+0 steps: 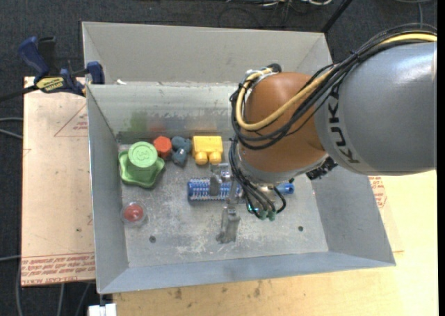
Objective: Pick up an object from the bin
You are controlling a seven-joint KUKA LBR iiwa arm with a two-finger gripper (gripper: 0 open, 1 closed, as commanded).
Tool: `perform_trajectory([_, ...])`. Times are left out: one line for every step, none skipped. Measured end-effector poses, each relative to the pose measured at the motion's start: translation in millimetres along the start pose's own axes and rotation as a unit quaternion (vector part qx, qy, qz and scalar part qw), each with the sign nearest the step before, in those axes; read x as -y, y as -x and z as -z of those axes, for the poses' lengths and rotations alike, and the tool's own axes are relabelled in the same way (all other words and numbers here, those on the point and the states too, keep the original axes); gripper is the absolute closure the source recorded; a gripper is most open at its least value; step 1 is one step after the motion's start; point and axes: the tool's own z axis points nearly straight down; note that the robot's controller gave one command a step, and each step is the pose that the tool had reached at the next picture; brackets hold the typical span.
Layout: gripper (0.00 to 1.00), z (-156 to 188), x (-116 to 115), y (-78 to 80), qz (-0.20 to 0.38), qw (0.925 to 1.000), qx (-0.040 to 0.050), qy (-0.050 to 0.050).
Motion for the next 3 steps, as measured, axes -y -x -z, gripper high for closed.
perform_trajectory([0.00,-87.5,10.6,61.1,-0.044,0.9990,0.0040,0.000])
perform_trajectory([1.00,-83.3,10.1,60.3,-0.044,0.9990,0.0044,0.001])
perform_trajectory([1.00,-59.0,-1.7,46.0,-0.064,0.9980,0.0048,0.001])
